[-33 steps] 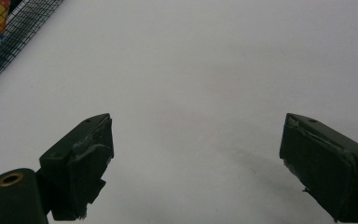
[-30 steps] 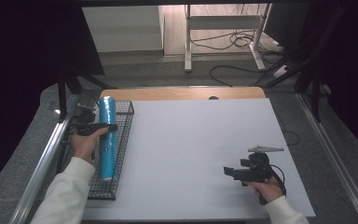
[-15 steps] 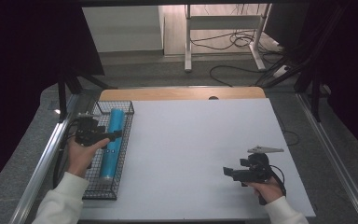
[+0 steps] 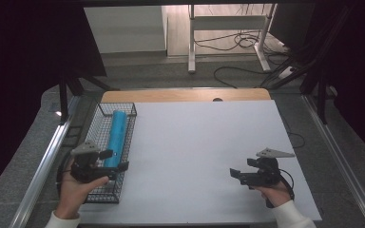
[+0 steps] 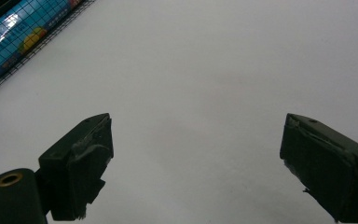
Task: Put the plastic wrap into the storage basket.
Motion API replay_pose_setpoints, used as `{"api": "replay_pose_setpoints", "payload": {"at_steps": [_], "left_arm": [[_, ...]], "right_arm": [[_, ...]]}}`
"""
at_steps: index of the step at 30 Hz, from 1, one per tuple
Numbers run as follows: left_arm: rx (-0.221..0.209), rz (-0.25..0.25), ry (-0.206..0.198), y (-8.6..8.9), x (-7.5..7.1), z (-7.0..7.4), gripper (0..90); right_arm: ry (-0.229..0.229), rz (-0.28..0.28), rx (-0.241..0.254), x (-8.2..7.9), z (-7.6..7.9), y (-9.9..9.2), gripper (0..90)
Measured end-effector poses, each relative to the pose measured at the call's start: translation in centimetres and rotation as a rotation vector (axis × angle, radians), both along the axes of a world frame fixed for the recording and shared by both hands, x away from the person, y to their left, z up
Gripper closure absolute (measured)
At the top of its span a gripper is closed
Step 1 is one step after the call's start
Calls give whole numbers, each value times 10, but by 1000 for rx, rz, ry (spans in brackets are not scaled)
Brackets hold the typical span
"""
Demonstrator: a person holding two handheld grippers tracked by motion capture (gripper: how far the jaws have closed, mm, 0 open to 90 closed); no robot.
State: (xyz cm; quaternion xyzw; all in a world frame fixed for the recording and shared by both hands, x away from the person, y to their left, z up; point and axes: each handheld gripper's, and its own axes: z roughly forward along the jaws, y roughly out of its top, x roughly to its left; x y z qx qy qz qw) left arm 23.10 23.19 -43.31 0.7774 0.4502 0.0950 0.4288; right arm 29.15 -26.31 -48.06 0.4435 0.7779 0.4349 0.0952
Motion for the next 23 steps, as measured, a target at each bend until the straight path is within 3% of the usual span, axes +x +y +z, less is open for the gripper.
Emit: {"api": "replay_pose_setpoints", "payload": {"at_steps": [2, 3, 7, 11, 23], "left_arm": [[3, -46, -2, -22, -3, -6, 189], [3, -46, -2, -22, -3, -6, 189], [16, -99, 5, -49, 1, -13, 189], [39, -112, 2, -67, 6, -19, 189], [28, -93, -1, -67, 4, -25, 191]], "right_arm": [[-32, 9, -19, -4, 1, 0, 101], [-42, 15, -22, -5, 1, 0, 101], [-63, 23, -20, -8, 2, -2, 101], [-75, 29, -23, -9, 1, -4, 101], [-118, 50, -41, -11, 1, -1, 95]]}}
